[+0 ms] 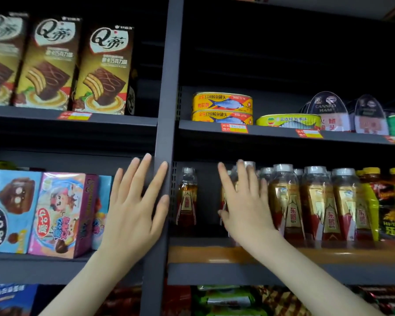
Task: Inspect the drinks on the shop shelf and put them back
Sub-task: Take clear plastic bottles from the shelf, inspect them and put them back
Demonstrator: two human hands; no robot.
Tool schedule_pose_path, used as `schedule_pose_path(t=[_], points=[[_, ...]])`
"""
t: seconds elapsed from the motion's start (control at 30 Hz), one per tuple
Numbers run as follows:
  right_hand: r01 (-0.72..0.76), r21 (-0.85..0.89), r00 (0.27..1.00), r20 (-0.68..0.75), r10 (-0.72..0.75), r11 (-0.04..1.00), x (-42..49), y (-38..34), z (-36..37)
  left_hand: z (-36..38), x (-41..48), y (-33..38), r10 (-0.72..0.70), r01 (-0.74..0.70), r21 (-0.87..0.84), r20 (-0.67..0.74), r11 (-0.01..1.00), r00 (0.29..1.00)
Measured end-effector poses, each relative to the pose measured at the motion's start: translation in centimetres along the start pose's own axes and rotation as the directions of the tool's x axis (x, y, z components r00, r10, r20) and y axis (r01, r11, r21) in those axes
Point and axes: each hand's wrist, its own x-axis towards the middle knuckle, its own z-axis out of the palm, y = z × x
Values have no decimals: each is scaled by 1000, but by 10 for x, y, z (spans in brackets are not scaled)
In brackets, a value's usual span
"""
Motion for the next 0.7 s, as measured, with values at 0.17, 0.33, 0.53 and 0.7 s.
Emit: schedule_pose_path(t=[0.17, 0.33, 0.53, 0.7], points=[[-33, 291, 984, 176, -19, 956, 73, -45, 36, 0, 17, -16, 58, -56, -42, 38, 998, 998], [-42, 153, 960, 280, -2, 987, 130, -49, 86, -1, 30, -31, 178, -176, -31, 61, 984, 982], [-51, 129, 930, 367, 0, 990, 154, -48, 107, 2, 36, -42, 246, -245, -24, 79, 969, 966], [-117, 335, 913, 407, -32, 935, 158, -56, 130, 4, 38, -40, 281, -277, -65, 54, 959, 958]])
